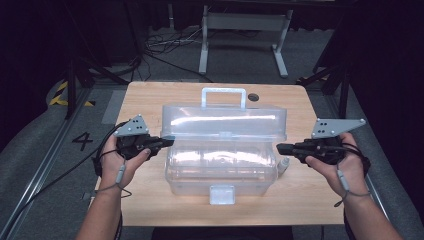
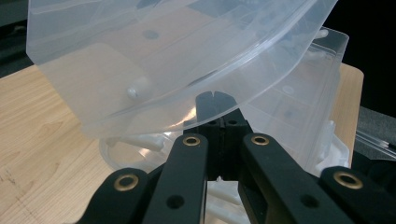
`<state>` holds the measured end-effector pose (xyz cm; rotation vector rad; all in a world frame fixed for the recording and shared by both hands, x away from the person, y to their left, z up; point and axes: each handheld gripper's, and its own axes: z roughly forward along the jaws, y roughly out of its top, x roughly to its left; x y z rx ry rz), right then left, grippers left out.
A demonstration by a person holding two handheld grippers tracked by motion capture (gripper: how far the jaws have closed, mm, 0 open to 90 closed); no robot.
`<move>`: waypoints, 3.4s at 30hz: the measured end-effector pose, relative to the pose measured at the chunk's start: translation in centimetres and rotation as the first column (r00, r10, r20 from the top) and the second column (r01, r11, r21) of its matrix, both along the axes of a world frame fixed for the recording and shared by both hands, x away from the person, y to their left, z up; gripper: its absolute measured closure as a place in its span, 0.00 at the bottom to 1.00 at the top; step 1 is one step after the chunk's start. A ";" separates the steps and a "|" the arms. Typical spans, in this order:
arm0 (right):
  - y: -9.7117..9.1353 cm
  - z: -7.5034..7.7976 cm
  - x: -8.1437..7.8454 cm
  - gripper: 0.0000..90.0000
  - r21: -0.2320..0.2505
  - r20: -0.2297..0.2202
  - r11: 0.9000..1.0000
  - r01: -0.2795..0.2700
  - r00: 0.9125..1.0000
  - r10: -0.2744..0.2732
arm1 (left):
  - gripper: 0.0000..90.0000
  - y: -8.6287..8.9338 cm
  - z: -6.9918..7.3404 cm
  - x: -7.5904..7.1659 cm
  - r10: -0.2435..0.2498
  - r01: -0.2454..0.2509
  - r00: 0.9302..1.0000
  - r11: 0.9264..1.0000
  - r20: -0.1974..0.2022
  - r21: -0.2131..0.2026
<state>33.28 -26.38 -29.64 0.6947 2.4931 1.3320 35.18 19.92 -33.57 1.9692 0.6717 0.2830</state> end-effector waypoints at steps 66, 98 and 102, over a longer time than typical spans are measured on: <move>0.6 -1.9 5.4 1.00 0.260 0.137 0.945 0.197 0.962 -0.238 | 1.00 -1.2 2.1 2.8 0.159 -0.153 0.983 0.986 0.088 -0.068; 0.3 -1.8 6.5 1.00 0.314 0.114 0.932 0.183 0.967 -0.228 | 0.52 -1.3 2.9 0.7 0.372 -0.369 0.902 0.928 0.221 -0.058; 0.2 -1.8 6.5 1.00 0.316 0.112 0.931 0.182 0.968 -0.227 | 0.51 -1.8 2.7 1.5 0.387 -0.384 0.896 0.922 0.218 -0.057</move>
